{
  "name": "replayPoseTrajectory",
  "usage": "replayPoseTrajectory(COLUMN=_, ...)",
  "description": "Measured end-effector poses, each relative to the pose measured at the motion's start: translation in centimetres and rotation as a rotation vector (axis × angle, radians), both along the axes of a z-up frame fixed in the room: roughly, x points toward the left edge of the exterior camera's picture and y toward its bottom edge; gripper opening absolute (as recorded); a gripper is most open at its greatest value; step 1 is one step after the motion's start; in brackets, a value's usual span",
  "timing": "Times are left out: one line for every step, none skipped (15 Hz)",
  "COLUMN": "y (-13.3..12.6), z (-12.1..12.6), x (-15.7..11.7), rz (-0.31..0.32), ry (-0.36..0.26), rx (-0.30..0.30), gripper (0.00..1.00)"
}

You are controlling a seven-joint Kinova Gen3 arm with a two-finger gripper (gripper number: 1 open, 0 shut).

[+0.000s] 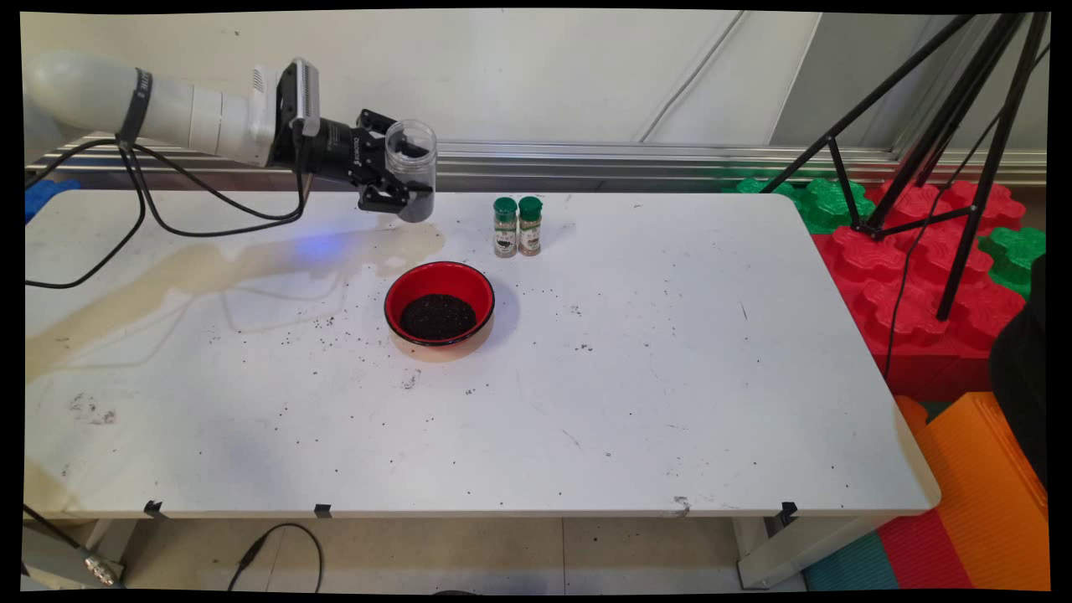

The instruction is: Pour the black seasoning powder in the red bowl

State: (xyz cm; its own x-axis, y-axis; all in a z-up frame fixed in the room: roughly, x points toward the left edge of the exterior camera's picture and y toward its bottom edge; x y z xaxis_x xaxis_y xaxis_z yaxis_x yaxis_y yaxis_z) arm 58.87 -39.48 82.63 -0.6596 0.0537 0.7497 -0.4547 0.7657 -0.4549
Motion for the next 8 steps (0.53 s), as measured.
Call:
replayPoseTrajectory(y=0.04, z=-0.14, x=-0.02, rz=-0.005, ry=-0.022, rx=-0.017, gripper=0.00)
replayPoseTrajectory(y=0.11, z=-0.34, x=-0.09, rz=-0.016, ry=-0.053, rx=-0.041, gripper=0.00)
replayPoseTrajectory(y=0.15, z=-0.44, x=-0.16, rz=-0.024, ry=-0.071, rx=-0.055, gripper=0.00)
replayPoseTrajectory(y=0.24, z=-0.57, x=-0.28, rz=-0.036, ry=-0.096, rx=-0.074, gripper=0.00)
replayPoseTrajectory(y=0.34, z=-0.68, x=-0.44, rz=-0.052, ry=-0.121, rx=-0.094, gripper=0.00)
replayPoseTrajectory(y=0.45, z=-0.76, x=-0.59, rz=-0.066, ry=-0.142, rx=-0.111, gripper=0.00)
replayPoseTrajectory(y=0.61, z=-0.83, x=-0.82, rz=-0.086, ry=-0.169, rx=-0.135, gripper=0.00)
replayPoseTrajectory(y=0.76, z=-0.86, x=-0.97, rz=-0.100, ry=-0.189, rx=-0.153, gripper=0.00)
